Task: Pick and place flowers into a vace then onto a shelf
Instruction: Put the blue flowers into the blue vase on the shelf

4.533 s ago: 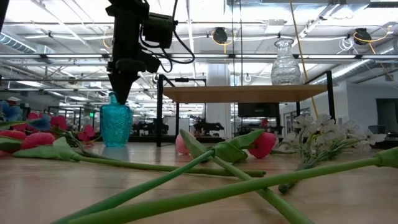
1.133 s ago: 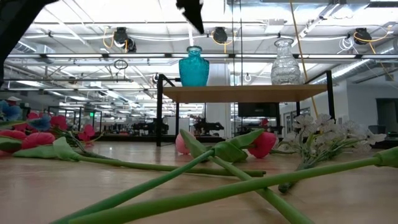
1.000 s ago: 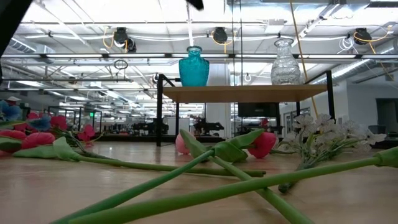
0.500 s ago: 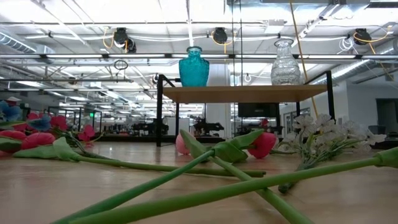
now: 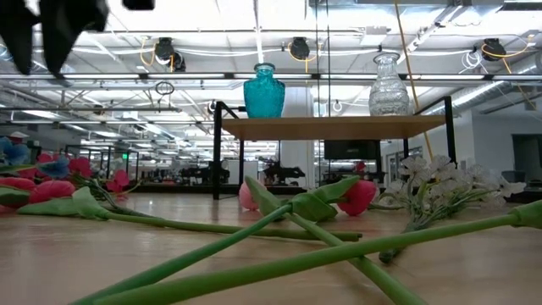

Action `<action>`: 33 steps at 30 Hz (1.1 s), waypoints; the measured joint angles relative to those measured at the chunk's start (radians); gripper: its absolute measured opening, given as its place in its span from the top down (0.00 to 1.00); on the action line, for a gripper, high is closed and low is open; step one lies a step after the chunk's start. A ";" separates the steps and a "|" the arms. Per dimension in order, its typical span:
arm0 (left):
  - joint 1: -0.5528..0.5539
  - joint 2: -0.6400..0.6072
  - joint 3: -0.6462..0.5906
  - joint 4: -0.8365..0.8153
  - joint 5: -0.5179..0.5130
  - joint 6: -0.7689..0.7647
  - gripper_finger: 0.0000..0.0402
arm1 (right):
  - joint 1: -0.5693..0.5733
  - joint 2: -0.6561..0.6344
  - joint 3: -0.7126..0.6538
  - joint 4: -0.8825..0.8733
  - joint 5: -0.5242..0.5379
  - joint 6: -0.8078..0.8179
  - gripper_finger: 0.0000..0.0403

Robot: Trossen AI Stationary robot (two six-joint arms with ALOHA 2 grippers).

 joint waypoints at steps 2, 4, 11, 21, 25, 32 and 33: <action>-0.035 0.003 -0.035 0.017 0.012 -0.098 0.75 | 0.000 -0.001 -0.029 0.021 0.000 -0.006 0.61; -0.067 0.001 -0.063 0.013 0.059 -0.173 0.75 | 0.000 0.000 -0.044 0.043 0.000 -0.010 0.61; -0.145 0.001 -0.170 0.041 0.197 -0.219 0.75 | 0.000 -0.001 -0.056 0.107 -0.001 0.013 0.61; -0.161 0.001 -0.374 0.189 0.136 -0.199 0.75 | 0.000 -0.001 -0.056 0.107 -0.001 -0.010 0.61; -0.159 0.001 -0.433 0.236 0.106 -0.163 0.76 | 0.000 -0.001 -0.056 0.116 -0.001 -0.010 0.61; -0.158 -0.003 -0.481 0.355 0.039 -0.084 0.97 | 0.000 -0.001 -0.056 0.153 -0.001 0.005 0.61; -0.158 -0.010 -0.480 0.365 0.029 -0.080 0.97 | 0.000 -0.001 -0.056 0.157 -0.001 0.004 0.61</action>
